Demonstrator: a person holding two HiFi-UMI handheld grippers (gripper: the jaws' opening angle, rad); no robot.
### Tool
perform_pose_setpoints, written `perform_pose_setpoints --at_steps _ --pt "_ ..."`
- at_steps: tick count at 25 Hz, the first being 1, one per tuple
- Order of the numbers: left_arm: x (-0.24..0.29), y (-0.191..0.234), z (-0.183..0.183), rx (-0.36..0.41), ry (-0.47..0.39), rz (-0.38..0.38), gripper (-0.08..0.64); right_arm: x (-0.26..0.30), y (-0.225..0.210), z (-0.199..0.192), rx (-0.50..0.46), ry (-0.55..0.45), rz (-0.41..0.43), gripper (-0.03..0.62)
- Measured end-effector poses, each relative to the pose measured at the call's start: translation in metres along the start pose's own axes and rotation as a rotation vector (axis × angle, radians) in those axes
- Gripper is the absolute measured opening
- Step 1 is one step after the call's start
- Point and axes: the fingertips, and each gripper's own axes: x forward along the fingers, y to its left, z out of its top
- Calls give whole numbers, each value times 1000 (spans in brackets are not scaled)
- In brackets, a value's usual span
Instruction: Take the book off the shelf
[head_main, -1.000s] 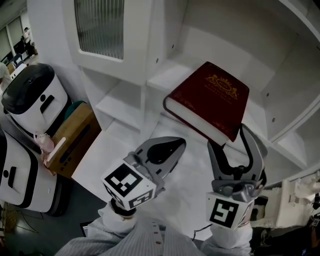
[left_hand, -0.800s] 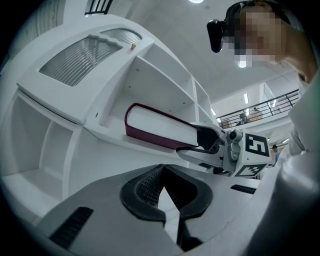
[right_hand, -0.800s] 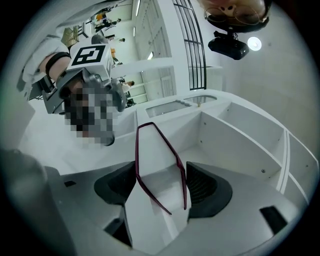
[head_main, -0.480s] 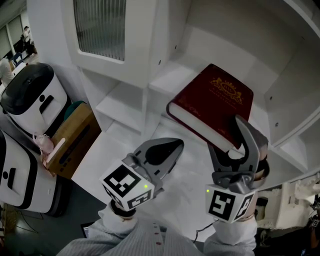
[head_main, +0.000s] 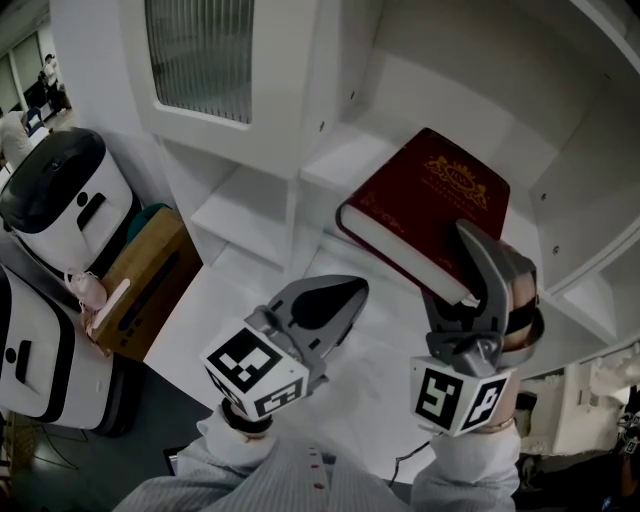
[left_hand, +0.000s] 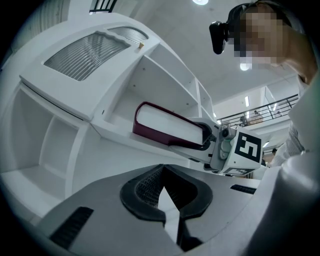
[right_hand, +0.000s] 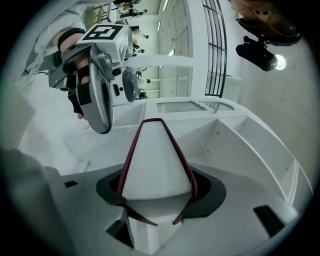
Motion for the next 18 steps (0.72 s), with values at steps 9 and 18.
perform_pose_setpoints --at_steps 9,18 --pt "-3 -1 1 -9 -2 -20 11 2 5 -2 -83 61 23 224" --pt "-22 1 3 -19 0 -38 11 -1 5 5 -92 122 37 218"
